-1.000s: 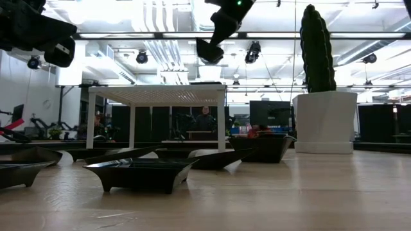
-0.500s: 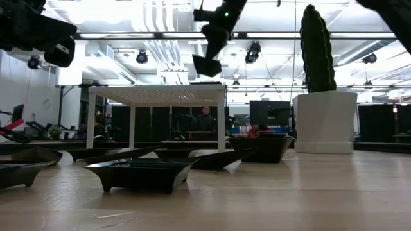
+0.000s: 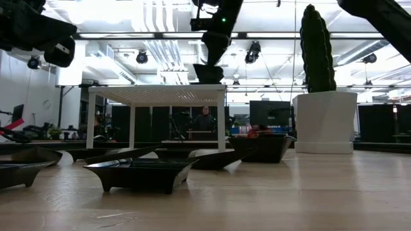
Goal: Pick & Place Mini shaped plates
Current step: Stack the distorted square plate on top of the other distorted square plates on the shelf
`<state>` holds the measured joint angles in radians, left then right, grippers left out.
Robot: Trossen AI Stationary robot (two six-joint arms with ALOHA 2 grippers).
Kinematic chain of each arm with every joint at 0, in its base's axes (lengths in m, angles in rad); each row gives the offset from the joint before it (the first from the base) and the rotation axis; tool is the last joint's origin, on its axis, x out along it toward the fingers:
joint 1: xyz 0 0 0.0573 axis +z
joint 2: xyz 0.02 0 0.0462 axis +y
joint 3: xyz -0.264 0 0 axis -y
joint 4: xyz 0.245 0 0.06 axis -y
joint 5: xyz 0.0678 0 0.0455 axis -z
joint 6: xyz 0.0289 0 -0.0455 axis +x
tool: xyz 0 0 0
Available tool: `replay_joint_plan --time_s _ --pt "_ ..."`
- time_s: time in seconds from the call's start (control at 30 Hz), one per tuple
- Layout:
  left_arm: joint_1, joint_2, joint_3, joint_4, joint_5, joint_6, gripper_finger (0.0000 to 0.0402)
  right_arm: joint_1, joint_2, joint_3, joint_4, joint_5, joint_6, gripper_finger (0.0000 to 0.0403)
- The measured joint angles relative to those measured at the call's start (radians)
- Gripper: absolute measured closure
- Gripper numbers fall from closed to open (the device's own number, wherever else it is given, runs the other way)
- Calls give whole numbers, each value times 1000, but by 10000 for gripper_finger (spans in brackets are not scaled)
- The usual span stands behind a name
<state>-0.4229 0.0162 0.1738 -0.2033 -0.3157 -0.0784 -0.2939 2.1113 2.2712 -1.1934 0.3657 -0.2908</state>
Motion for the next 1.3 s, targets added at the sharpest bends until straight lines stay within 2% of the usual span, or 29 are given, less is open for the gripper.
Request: replay_joint_plan --time_s 0.6,1.0,1.3 --pt "0 0 0 0 0 0 401 5 34 -7 -3 -26 -20 392" --pt "0 0 0 0 0 0 401 17 25 -7 -3 -26 -31 306" --pt "0 0 0 0 0 0 401 85 -19 11 -37 -26 27 304"
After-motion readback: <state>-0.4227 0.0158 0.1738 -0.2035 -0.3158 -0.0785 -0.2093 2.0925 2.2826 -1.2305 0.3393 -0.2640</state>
